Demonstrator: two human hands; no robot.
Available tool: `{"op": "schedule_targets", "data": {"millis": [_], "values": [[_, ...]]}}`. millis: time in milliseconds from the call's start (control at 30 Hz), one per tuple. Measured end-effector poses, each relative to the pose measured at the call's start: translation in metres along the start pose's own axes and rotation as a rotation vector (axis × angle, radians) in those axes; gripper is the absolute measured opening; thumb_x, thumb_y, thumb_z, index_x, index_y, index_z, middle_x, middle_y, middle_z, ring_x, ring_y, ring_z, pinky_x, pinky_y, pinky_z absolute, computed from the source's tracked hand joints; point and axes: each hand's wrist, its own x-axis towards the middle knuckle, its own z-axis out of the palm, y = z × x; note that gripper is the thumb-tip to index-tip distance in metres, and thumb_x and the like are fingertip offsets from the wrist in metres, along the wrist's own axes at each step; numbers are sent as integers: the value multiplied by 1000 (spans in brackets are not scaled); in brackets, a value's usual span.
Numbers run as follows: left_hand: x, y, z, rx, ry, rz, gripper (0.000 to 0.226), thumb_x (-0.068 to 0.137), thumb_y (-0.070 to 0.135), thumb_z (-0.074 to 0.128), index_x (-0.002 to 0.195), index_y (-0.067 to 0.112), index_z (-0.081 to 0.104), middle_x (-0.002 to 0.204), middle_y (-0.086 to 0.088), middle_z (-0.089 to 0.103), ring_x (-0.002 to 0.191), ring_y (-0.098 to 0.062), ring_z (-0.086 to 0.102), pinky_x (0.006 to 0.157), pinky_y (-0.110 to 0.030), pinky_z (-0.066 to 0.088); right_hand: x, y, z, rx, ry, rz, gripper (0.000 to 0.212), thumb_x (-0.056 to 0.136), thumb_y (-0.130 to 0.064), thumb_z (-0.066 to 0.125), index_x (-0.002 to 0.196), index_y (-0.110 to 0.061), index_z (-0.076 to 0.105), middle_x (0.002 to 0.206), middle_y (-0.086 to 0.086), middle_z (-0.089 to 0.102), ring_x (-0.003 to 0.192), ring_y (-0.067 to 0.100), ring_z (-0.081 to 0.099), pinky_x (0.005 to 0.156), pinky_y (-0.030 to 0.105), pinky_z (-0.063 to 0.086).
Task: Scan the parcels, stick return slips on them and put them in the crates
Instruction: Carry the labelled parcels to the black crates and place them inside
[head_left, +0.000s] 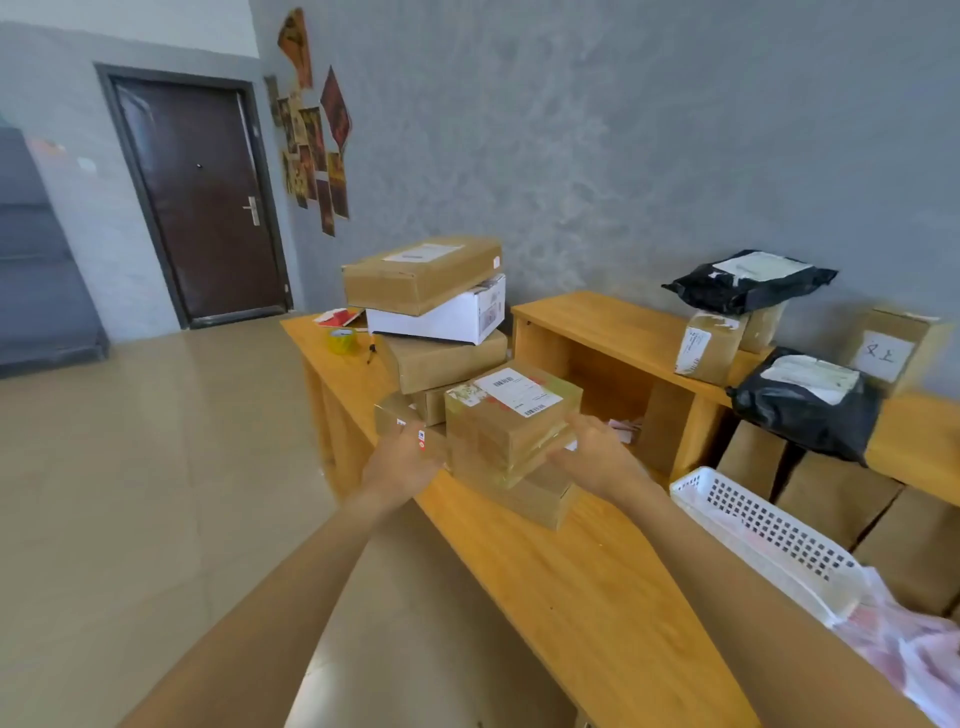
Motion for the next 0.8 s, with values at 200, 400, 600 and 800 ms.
{"op": "schedule_targets", "data": {"millis": [200,400,600,800], "values": [[64,-5,19,-155,-118,-58,61,91,33,62,145,13,41,143,-5,48,130,-26,47,105,-38,40,35,17,23,146,2,166,59,84,-57,52,135,-29,49,133,1,56,125,26,49,96,42,47],[136,-5,37,-111,-141,-10,36,94,32,57,127,16,55,106,2,63,98,-21,61,85,-35,50,97,44,53,288,4,283,76,73,-71,49,136,-29,47,137,0,54,121,22,53,93,41,50],[213,-5,57,-187,-160,-85,44,95,46,49,123,13,57,114,-5,66,102,-25,62,84,-37,51,145,49,81,843,-14,459,94,84,-71,48,154,-16,19,158,4,27,143,27,28,115,47,27],[242,-3,76,-296,-216,-151,36,99,41,49,123,15,55,106,0,62,96,-23,60,72,-28,44,187,51,121,1198,-63,515,131,45,-98,52,151,-25,28,151,-5,38,139,19,35,116,46,26]]}}
